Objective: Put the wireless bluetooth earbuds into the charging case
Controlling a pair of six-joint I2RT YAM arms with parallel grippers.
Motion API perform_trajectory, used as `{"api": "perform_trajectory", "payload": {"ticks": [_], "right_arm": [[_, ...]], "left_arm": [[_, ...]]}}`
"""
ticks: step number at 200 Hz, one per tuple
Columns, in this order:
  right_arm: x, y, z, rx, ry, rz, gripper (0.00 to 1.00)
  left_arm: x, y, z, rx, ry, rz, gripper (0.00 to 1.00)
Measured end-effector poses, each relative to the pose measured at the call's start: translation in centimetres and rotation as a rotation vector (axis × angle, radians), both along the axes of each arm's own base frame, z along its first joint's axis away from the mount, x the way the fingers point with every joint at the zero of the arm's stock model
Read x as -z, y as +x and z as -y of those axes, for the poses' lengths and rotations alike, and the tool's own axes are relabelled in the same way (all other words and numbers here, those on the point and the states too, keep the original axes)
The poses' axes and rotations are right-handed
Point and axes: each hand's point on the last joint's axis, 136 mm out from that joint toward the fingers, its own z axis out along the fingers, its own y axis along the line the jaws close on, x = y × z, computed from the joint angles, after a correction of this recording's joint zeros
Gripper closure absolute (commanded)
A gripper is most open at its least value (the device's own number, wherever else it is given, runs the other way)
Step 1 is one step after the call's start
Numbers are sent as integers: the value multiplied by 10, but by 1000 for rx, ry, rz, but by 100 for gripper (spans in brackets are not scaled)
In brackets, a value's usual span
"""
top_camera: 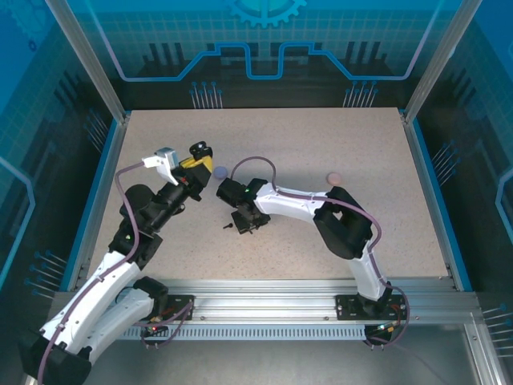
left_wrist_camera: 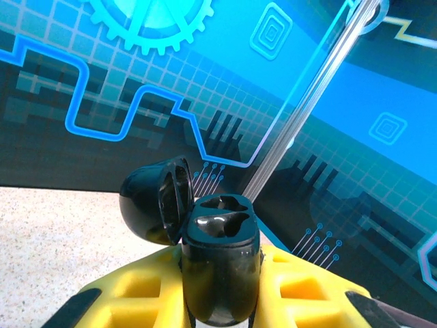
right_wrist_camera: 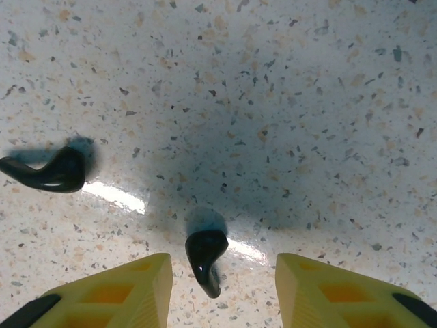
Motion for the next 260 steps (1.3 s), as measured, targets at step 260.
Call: {"api": "perform_trajectory", "payload": {"ticks": [260], "right_arm": [[16, 3, -6, 1, -28, -25, 67]], "left_arm": [[-14, -10, 1, 25, -11, 51, 100]]}}
